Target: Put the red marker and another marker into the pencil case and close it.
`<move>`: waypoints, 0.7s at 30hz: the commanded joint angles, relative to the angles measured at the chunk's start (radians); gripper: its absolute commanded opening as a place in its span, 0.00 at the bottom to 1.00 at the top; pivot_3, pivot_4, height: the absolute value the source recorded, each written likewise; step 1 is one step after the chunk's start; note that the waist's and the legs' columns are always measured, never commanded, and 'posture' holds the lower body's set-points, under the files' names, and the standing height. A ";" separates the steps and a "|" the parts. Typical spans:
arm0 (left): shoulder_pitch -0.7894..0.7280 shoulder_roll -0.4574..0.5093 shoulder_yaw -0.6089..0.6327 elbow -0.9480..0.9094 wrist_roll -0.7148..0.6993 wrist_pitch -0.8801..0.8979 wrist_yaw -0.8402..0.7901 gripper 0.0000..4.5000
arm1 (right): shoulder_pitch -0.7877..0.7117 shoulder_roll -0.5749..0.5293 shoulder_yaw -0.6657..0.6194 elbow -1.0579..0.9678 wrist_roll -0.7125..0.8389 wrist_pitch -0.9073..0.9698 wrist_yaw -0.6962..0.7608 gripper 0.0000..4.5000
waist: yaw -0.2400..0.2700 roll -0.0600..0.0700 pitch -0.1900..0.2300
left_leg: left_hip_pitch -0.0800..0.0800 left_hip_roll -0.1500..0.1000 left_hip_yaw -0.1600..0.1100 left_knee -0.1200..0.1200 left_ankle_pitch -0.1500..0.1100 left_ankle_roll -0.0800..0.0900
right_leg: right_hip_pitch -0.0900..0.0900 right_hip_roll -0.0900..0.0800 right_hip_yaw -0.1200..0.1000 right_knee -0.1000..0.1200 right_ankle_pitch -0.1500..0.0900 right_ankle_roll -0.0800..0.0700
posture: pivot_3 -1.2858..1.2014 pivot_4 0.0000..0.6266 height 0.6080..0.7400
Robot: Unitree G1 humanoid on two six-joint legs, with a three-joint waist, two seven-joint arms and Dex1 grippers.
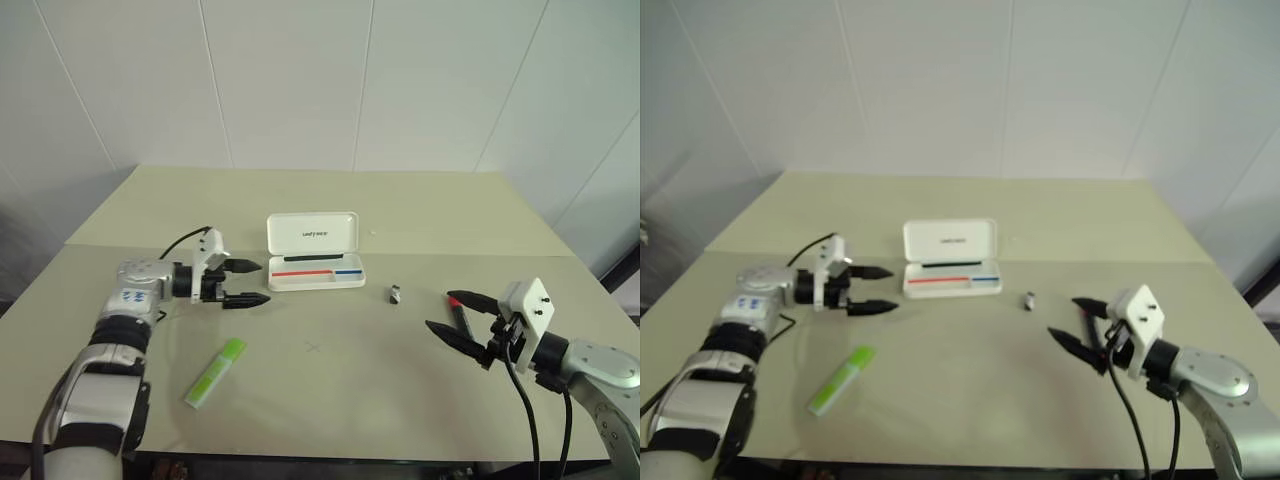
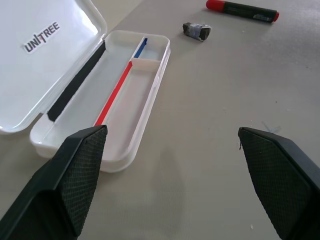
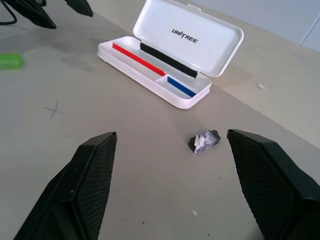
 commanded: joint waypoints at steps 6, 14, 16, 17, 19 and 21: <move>-0.136 -0.084 -0.018 0.178 0.102 -0.100 0.049 0.99 | 0.059 0.015 -0.037 -0.091 0.016 -0.020 -0.035 1.00 | -0.005 0.000 0.000 | 0.000 0.000 0.000 0.000 0.000 0.000 | 0.000 0.000 0.000 0.000 0.000 0.001 | 0.52 0.24 1.00; -0.168 -0.128 -0.042 0.238 0.190 -0.122 0.138 0.99 | 0.094 -0.006 -0.070 -0.113 0.053 -0.046 0.015 1.00 | -0.002 -0.001 0.000 | -0.001 0.000 0.000 0.002 0.000 0.001 | 0.000 0.000 0.000 0.001 0.000 0.002 | 0.52 0.24 1.00; -0.170 -0.132 -0.043 0.243 0.205 -0.123 0.157 0.99 | 0.101 -0.012 -0.080 -0.112 0.059 -0.048 0.025 1.00 | -0.002 -0.001 0.000 | -0.001 0.000 0.000 0.002 0.000 0.001 | 0.000 0.000 0.000 0.001 0.000 0.002 | 0.52 0.24 1.00; -0.170 -0.134 -0.043 0.246 0.212 -0.123 0.167 0.99 | 0.101 -0.015 -0.088 -0.112 0.064 -0.045 0.028 1.00 | -0.002 -0.001 0.000 | -0.001 0.000 0.000 0.002 0.000 0.000 | 0.000 0.000 0.000 0.001 0.000 0.002 | 0.52 0.24 1.00; -0.170 -0.138 -0.042 0.252 0.225 -0.122 0.180 0.99 | 0.101 -0.022 -0.100 -0.110 0.069 -0.042 0.035 1.00 | -0.003 -0.001 0.000 | -0.001 0.000 0.000 0.002 0.000 0.001 | 0.000 0.000 0.000 0.001 0.000 0.002 | 0.52 0.24 1.00; -0.171 -0.142 -0.043 0.260 0.236 -0.108 0.195 0.99 | 0.104 -0.030 -0.111 -0.101 0.066 -0.046 0.044 1.00 | -0.002 -0.001 0.000 | -0.001 0.000 0.000 0.002 0.000 0.001 | 0.000 0.000 0.000 0.002 0.000 0.002 | 0.52 0.24 1.00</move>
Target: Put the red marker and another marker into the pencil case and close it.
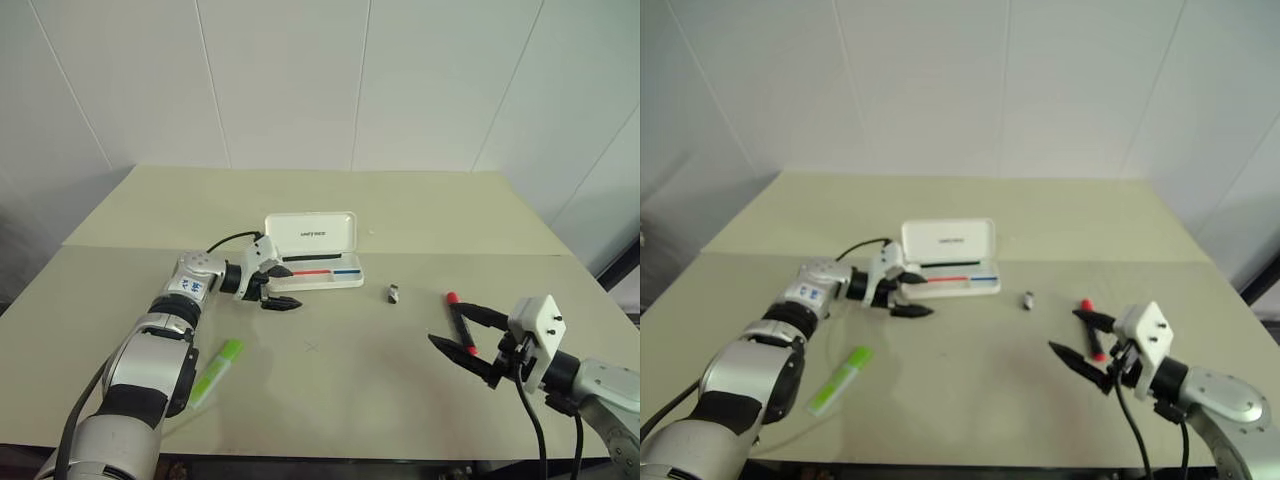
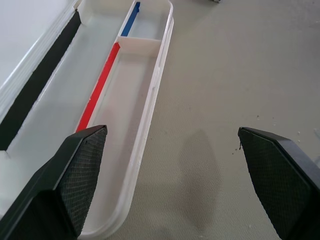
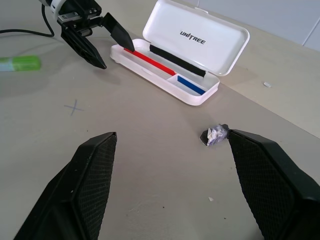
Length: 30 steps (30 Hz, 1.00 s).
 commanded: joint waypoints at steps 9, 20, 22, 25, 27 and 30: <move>-0.034 -0.017 -0.007 0.012 0.073 -0.009 0.146 0.78 | -0.004 -0.023 -0.048 -0.014 0.014 -0.021 0.016 1.00 | 0.001 0.000 0.000 | 0.000 0.000 0.000 0.000 0.000 0.000 | 0.000 0.000 0.000 0.000 0.000 0.000 | 0.52 0.24 1.00; -0.023 -0.021 -0.019 0.015 0.111 -0.051 0.188 0.00 | 0.005 -0.025 -0.056 -0.024 0.014 -0.014 0.008 1.00 | 0.001 0.000 0.000 | 0.000 0.000 0.000 0.000 0.000 0.000 | 0.000 0.000 0.000 0.000 0.000 0.000 | 0.52 0.24 1.00; -0.022 -0.021 -0.018 0.014 0.110 -0.057 0.185 0.00 | 0.004 -0.027 -0.056 -0.025 0.015 -0.013 0.008 1.00 | 0.001 0.000 0.000 | 0.000 0.000 0.000 0.000 0.000 0.000 | 0.000 0.000 0.000 0.001 0.000 0.000 | 0.52 0.24 1.00; -0.020 -0.018 -0.014 0.007 0.104 -0.075 0.169 0.00 | 0.008 -0.032 -0.062 -0.028 0.018 -0.010 0.012 1.00 | 0.001 0.000 0.000 | 0.000 0.000 0.000 0.000 0.000 0.000 | 0.000 0.000 0.000 0.000 0.000 0.000 | 0.52 0.24 1.00; -0.020 -0.016 -0.008 -0.002 0.094 -0.091 0.156 0.00 | 0.010 -0.035 -0.065 -0.029 0.020 -0.008 0.015 1.00 | 0.002 0.000 0.000 | 0.000 0.000 0.000 0.000 0.000 0.000 | 0.000 0.000 0.000 0.000 0.000 0.000 | 0.52 0.24 1.00; -0.019 -0.016 0.001 -0.010 0.082 -0.101 0.135 0.00 | 0.010 -0.039 -0.066 -0.029 0.023 -0.006 0.017 1.00 | 0.001 0.000 0.000 | 0.000 0.000 0.000 0.000 0.000 0.000 | 0.000 0.000 0.000 0.000 0.000 0.000 | 0.52 0.24 1.00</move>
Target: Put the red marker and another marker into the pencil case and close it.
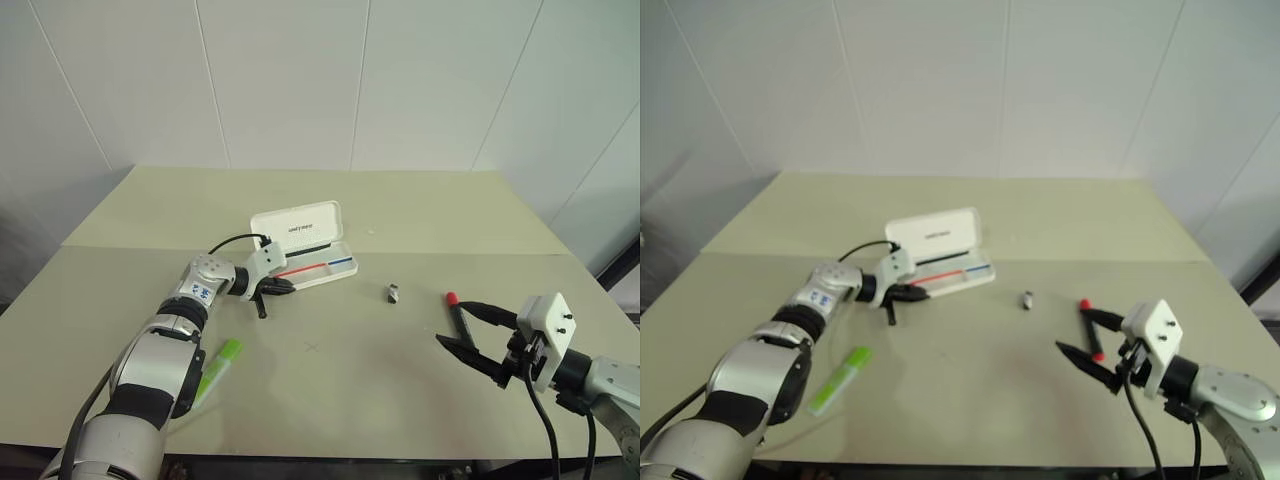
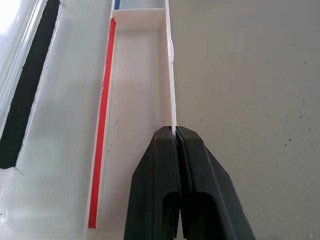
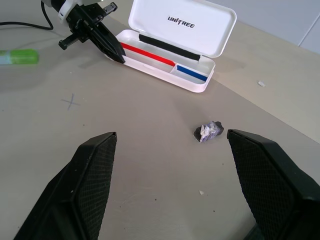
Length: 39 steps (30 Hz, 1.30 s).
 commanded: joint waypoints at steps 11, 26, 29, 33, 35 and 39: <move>0.115 0.048 0.095 -0.303 -0.205 0.031 -0.359 0.00 | -0.003 -0.039 -0.047 -0.016 0.045 -0.004 0.028 1.00 | -0.002 0.000 0.000 | 0.000 0.000 0.000 0.000 0.000 0.000 | 0.000 0.000 0.000 0.000 0.000 0.000 | 0.52 0.24 1.00; 0.530 0.144 -0.004 -1.198 -0.345 0.475 -0.407 0.00 | -0.047 -0.065 -0.030 0.035 0.050 -0.007 0.072 1.00 | 0.000 0.000 0.000 | 0.002 0.000 0.000 0.008 0.000 0.000 | 0.003 0.000 0.001 0.006 0.000 -0.001 | 0.52 0.24 1.00; 0.553 0.142 -0.042 -1.251 -0.333 0.515 -0.376 0.00 | -0.049 -0.066 -0.031 0.038 0.048 -0.007 0.076 1.00 | -0.001 0.000 0.000 | 0.004 0.000 0.000 0.008 0.000 0.000 | 0.004 0.000 0.001 0.005 -0.001 -0.001 | 0.52 0.24 1.00; 0.564 0.135 -0.104 -1.282 -0.310 0.547 -0.340 0.00 | -0.045 -0.067 -0.036 0.036 0.047 -0.007 0.077 1.00 | -0.001 0.000 0.000 | 0.003 0.001 0.000 0.007 0.000 0.000 | 0.004 0.000 0.001 0.005 -0.001 -0.002 | 0.52 0.24 1.00; 0.562 0.127 -0.131 -1.282 -0.294 0.560 -0.308 0.00 | -0.042 -0.067 -0.039 0.034 0.046 -0.007 0.075 1.00 | -0.001 0.000 0.000 | 0.003 0.001 0.000 0.007 0.000 0.000 | 0.004 0.000 0.001 0.005 -0.001 -0.002 | 0.52 0.24 1.00; 0.569 0.113 -0.167 -1.282 -0.276 0.566 -0.259 0.00 | -0.037 -0.066 -0.043 0.028 0.044 -0.003 0.068 1.00 | -0.001 0.000 0.000 | 0.003 0.000 0.000 0.007 0.000 0.000 | 0.004 0.000 0.001 0.005 -0.001 -0.002 | 0.52 0.24 1.00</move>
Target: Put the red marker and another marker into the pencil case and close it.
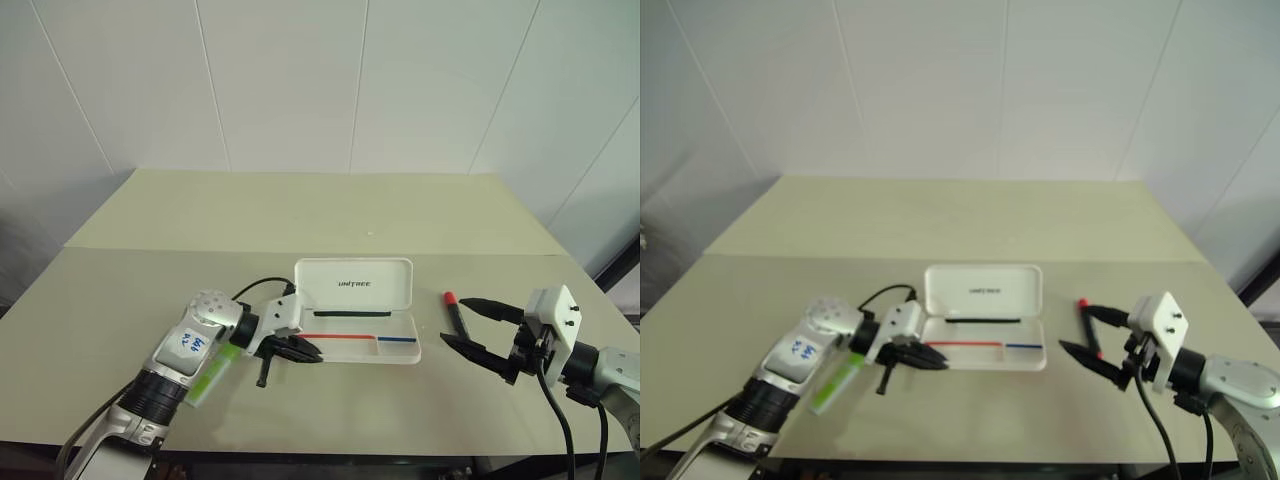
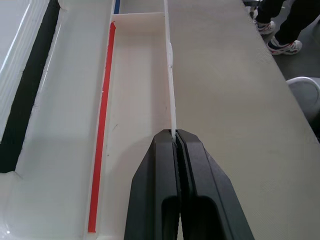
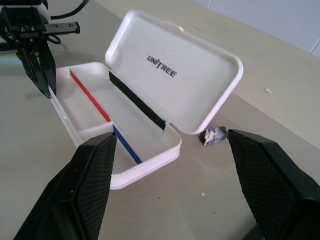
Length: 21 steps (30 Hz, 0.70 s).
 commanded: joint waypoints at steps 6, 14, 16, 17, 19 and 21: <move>0.039 -0.015 -0.045 -0.038 0.023 -0.009 0.088 0.00 | 0.004 -0.013 -0.028 -0.029 0.005 0.001 -0.020 1.00 | 0.000 0.000 0.000 | 0.000 0.000 0.000 0.000 0.000 0.000 | 0.000 0.000 0.000 0.000 0.000 0.000 | 0.52 0.24 1.00; 0.079 0.020 -0.062 -0.067 0.045 -0.025 0.113 0.00 | 0.019 -0.018 -0.040 -0.039 0.012 0.006 -0.026 1.00 | -0.001 0.000 0.000 | 0.000 0.000 0.000 0.000 0.000 0.000 | 0.000 0.000 0.000 0.000 0.000 -0.001 | 0.52 0.24 1.00; 0.083 0.022 -0.070 -0.077 0.047 -0.026 0.115 0.00 | 0.016 -0.019 -0.038 -0.036 0.012 0.005 -0.024 1.00 | -0.001 0.000 0.000 | 0.001 0.000 0.000 0.000 0.000 0.000 | 0.000 0.000 0.000 0.000 0.000 -0.001 | 0.52 0.24 1.00; 0.083 0.020 -0.071 -0.080 0.047 -0.025 0.118 0.00 | 0.015 -0.019 -0.037 -0.035 0.012 0.005 -0.024 1.00 | -0.001 0.000 0.000 | 0.000 0.000 0.000 0.000 0.000 0.000 | 0.000 0.000 0.000 0.000 0.000 -0.001 | 0.52 0.24 1.00; 0.084 0.016 -0.070 -0.091 0.042 -0.014 0.125 0.14 | 0.013 -0.019 -0.035 -0.035 0.012 0.005 -0.024 1.00 | -0.001 0.000 0.000 | 0.000 0.000 0.000 0.000 0.000 0.000 | 0.000 0.000 0.000 -0.001 0.000 -0.001 | 0.52 0.24 1.00; 0.087 0.017 -0.069 -0.110 0.034 0.003 0.125 0.27 | 0.012 -0.019 -0.035 -0.033 0.012 0.004 -0.022 1.00 | -0.001 0.000 0.000 | 0.000 0.000 0.000 -0.001 0.000 0.000 | 0.000 0.000 0.000 -0.001 0.000 -0.001 | 0.52 0.24 1.00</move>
